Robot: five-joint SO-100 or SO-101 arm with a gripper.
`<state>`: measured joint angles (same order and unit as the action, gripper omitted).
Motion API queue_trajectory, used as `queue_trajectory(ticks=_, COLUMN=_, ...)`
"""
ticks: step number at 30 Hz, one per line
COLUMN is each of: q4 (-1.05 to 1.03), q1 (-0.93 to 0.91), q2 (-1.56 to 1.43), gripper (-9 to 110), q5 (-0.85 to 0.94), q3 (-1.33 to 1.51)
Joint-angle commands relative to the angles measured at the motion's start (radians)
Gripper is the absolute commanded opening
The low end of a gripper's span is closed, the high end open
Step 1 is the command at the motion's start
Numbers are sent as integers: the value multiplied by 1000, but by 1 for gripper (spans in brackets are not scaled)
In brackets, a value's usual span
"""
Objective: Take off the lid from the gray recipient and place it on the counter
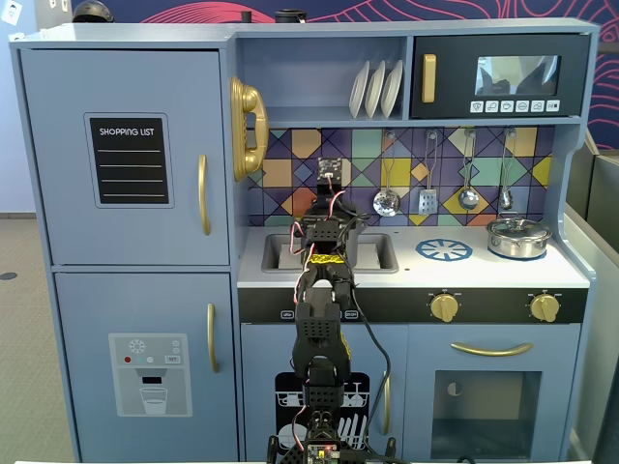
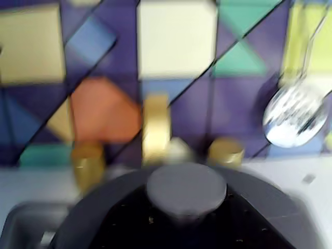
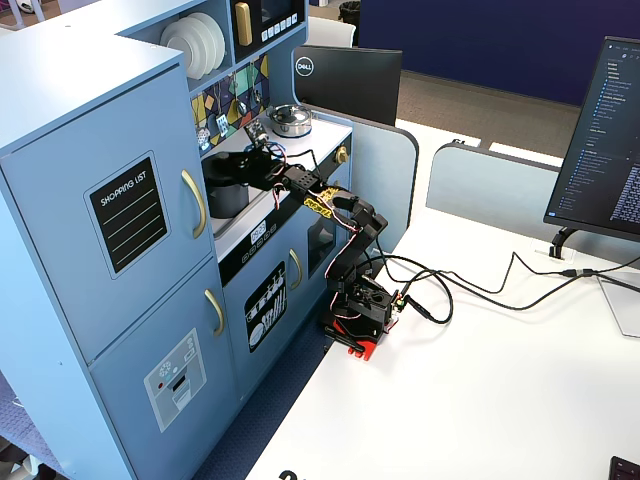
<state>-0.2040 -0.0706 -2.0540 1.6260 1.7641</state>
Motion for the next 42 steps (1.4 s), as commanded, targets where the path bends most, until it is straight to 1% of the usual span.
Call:
queue_trajectory(ticks=1, q4=3, q1=6, q2=-34, gripper=0, q5=25, q3=-109)
queue_trajectory(ticks=4, q4=2, q1=-21, q2=-61, gripper=0, q5=28, q3=-117)
queue_trajectory(ticks=8, q4=-11, q1=-121, q2=-84, gripper=0, q5=15, q3=-112)
queue_trajectory(ticks=13, q4=71, q1=-255, q2=-89, gripper=0, q5=-2, q3=-52)
queue_trajectory(ticks=20, q4=140, q1=-380, q2=-75, gripper=0, q5=-20, q3=48)
queue_trajectory(ticks=25, q4=258, q1=-431, q2=-2, gripper=0, q5=-26, q3=120)
queue_trajectory(ticks=32, q4=360, q1=-469, q2=135, gripper=0, q5=-32, q3=135)
queue_trajectory(ticks=42, q4=414, q1=-486, q2=272, gripper=0, q5=-31, q3=149)
